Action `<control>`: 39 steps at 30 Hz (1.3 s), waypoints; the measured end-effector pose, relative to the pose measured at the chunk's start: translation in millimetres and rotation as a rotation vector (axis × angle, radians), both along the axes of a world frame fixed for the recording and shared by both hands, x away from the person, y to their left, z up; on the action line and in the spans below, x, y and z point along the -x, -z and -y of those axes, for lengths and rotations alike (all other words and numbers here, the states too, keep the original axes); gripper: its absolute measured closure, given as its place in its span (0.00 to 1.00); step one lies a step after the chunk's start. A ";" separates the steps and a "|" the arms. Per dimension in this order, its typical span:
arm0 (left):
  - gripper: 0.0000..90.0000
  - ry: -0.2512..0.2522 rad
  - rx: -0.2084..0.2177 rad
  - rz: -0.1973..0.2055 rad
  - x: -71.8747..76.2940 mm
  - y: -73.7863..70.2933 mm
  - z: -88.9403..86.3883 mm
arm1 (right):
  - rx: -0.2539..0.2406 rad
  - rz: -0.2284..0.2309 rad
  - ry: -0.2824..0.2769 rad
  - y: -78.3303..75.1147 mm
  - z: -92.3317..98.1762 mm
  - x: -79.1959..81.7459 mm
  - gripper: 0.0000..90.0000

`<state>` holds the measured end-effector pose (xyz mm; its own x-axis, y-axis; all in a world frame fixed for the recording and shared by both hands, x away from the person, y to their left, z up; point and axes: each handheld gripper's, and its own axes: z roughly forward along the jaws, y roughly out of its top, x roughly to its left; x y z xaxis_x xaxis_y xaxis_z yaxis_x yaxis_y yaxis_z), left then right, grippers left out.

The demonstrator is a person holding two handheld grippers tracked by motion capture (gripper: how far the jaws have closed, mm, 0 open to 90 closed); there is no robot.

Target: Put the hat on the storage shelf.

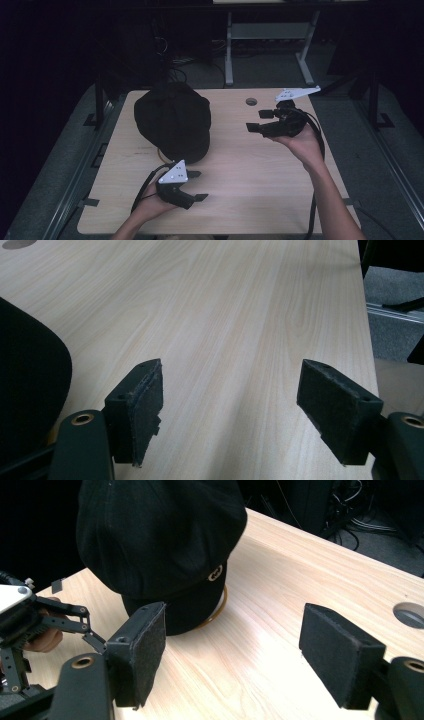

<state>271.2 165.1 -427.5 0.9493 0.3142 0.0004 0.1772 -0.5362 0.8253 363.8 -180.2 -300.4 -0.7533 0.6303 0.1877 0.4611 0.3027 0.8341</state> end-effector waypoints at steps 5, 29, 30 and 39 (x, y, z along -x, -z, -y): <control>0.29 0.000 -0.005 0.005 -0.3 0.7 -0.2 | 0.001 -0.010 0.021 5.2 9.0 2.9 0.29; 0.29 -0.005 -0.008 0.005 -0.9 1.6 -0.3 | -0.008 -0.046 0.076 33.5 45.6 18.2 0.29; 0.29 -0.006 -0.007 0.005 -0.9 1.8 -0.2 | -0.009 -0.043 0.080 35.7 49.2 19.9 0.29; 0.29 -0.002 -0.011 0.004 -1.2 3.0 0.9 | -0.015 -0.053 0.113 45.5 67.1 29.8 0.29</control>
<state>272.4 164.2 -430.4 0.9486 0.3164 0.0077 0.1751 -0.5449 0.8200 334.0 -247.3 -345.9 -0.6661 0.7078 0.2351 0.5351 0.2340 0.8117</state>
